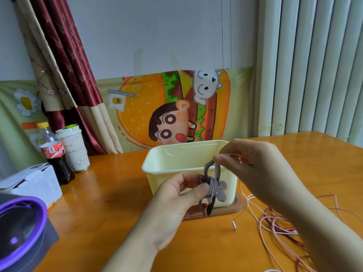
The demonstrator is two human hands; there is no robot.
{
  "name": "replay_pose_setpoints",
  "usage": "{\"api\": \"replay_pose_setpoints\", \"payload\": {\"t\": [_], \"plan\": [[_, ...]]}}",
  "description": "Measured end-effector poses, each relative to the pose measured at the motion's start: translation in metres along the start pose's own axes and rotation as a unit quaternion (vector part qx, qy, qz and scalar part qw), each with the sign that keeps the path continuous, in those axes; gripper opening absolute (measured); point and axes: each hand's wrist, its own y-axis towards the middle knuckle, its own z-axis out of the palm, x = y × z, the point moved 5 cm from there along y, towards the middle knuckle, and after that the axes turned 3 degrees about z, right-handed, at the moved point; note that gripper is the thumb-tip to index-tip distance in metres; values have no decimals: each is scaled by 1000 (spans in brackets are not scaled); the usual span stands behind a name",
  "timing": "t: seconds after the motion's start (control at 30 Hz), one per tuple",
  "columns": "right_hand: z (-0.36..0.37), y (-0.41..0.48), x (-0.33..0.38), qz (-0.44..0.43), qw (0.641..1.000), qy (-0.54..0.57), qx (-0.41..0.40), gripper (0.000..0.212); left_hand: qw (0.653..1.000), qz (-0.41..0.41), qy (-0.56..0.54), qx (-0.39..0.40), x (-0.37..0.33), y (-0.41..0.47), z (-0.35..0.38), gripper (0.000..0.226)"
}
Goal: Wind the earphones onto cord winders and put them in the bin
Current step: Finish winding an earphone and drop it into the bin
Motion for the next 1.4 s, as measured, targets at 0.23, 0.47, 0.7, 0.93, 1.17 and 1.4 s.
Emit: {"api": "replay_pose_setpoints", "payload": {"t": [0.23,0.47,0.7,0.93,1.17,1.4], "plan": [[26,-2,-35,142,948,263,112,45,993,-21,-96,65,-6,-3,4,45],[68,-15,-23,135,931,276,199,35,971,22,-232,-53,-9,8,-7,38],[74,-28,-3,70,949,48,304,22,950,6,-267,-165,2,9,-23,39],[59,-24,9,32,959,-2,280,26,948,31,-251,-193,4,10,-30,27],[53,-26,14,28,953,-24,300,27,941,11,-274,-197,9,10,-25,37],[63,-32,6,51,940,-64,332,26,933,-30,-294,-205,12,10,-25,29]]}}
